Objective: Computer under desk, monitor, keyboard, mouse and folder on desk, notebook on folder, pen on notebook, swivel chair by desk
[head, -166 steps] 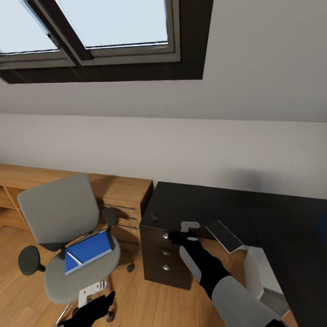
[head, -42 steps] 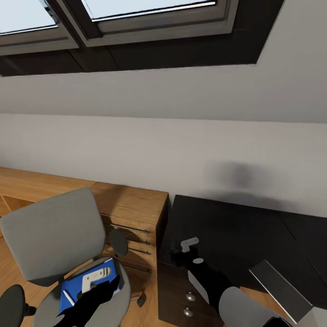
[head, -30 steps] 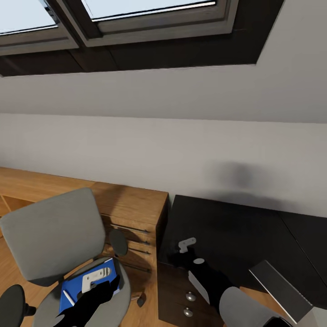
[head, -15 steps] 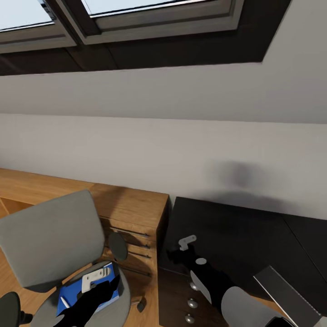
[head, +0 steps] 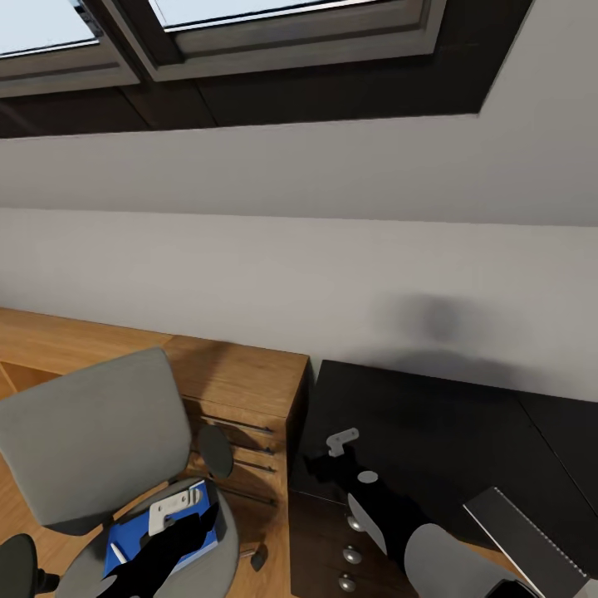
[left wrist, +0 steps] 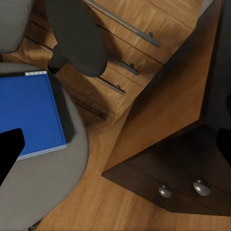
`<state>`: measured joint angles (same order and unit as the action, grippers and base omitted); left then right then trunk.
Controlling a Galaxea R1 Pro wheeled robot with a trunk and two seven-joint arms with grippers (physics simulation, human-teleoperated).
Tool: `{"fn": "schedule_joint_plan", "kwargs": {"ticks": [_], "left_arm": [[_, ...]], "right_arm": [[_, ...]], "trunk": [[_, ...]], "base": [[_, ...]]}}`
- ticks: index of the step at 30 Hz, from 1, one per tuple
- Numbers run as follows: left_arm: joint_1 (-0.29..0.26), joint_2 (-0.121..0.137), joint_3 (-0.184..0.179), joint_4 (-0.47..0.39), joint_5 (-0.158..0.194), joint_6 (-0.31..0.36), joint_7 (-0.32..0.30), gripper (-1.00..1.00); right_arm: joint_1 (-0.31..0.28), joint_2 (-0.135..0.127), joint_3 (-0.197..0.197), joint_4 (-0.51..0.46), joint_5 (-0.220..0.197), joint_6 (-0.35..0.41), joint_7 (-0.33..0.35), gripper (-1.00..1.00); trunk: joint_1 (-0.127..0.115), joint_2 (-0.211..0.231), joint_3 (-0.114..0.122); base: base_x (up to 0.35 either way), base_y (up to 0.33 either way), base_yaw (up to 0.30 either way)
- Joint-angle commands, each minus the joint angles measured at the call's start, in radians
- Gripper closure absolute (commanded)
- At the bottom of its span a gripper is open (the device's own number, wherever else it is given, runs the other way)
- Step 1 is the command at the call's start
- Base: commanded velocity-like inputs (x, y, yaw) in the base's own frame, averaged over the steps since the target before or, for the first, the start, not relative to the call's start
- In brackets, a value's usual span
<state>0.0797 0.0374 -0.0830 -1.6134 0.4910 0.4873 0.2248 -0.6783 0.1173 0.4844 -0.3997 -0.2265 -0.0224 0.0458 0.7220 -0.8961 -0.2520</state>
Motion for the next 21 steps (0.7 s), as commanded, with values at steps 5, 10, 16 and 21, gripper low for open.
{"fn": "schedule_joint_plan", "kwargs": {"ticks": [5,10,16,21], "left_arm": [[0.0,0.001,-0.002,-0.002,0.011,0.002,0.01,-1.0],[0.0,0.001,-0.002,-0.002,0.011,0.002,0.009,-1.0],[0.0,0.001,-0.003,-0.002,0.011,0.002,0.009,-1.0],[0.0,0.001,-0.003,-0.002,0.011,0.002,0.01,-1.0]], "right_arm": [[-0.001,0.0,0.005,0.001,-0.01,-0.002,0.0,-1.0],[-0.001,0.001,0.005,0.001,-0.01,0.001,0.0,-1.0],[-0.001,0.001,0.006,0.001,-0.01,0.002,-0.001,-1.0],[-0.001,0.0,0.006,0.001,-0.01,0.0,-0.001,-1.0]], "trunk": [[0.0,-0.001,-0.001],[0.0,-0.001,-0.001],[0.0,-0.001,-0.001],[0.012,-0.022,-0.011]], "base": [[0.0,0.0,0.0],[0.0,0.0,0.0],[0.0,0.0,0.0],[0.0,0.0,0.0]]}}
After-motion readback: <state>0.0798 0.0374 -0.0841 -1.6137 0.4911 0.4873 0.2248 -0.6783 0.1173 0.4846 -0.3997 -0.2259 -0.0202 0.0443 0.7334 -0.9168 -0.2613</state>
